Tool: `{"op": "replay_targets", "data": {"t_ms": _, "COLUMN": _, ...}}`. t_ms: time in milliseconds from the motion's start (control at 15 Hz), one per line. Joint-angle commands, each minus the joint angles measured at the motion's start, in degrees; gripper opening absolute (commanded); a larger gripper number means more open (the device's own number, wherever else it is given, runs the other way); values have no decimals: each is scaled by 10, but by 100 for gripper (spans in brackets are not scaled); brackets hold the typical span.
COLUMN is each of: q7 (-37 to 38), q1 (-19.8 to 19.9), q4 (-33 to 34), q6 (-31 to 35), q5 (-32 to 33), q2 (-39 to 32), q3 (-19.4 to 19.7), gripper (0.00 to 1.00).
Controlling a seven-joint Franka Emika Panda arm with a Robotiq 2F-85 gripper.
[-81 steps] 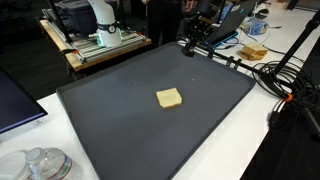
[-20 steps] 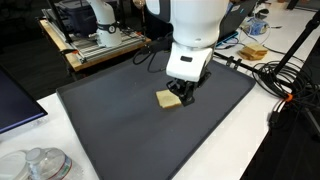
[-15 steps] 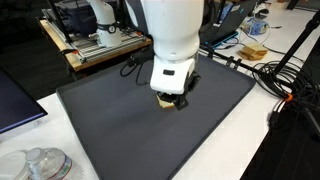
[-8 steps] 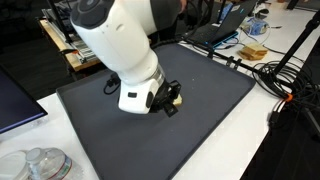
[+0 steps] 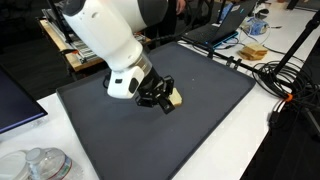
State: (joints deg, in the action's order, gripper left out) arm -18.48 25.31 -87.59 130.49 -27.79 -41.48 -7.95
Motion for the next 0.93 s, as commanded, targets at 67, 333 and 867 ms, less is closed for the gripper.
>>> {"op": "replay_targets", "data": {"t_ms": 67, "q7": -19, "q1": -7, "q4": -166, "q6": 95, "q5": -55, "q2": 101, "q3": 4, "gripper": 5}}
{"op": "replay_targets", "data": {"t_ms": 333, "q7": -35, "q1": -4, "q4": -283, "q6": 170, "q5": -121, "q2": 161, "q3": 0, "gripper": 5}}
{"op": "replay_targets", "data": {"t_ms": 867, "q7": -20, "q1": -49, "q4": -441, "q6": 299, "q5": -176, "q2": 267, "q3": 8, "gripper": 5}}
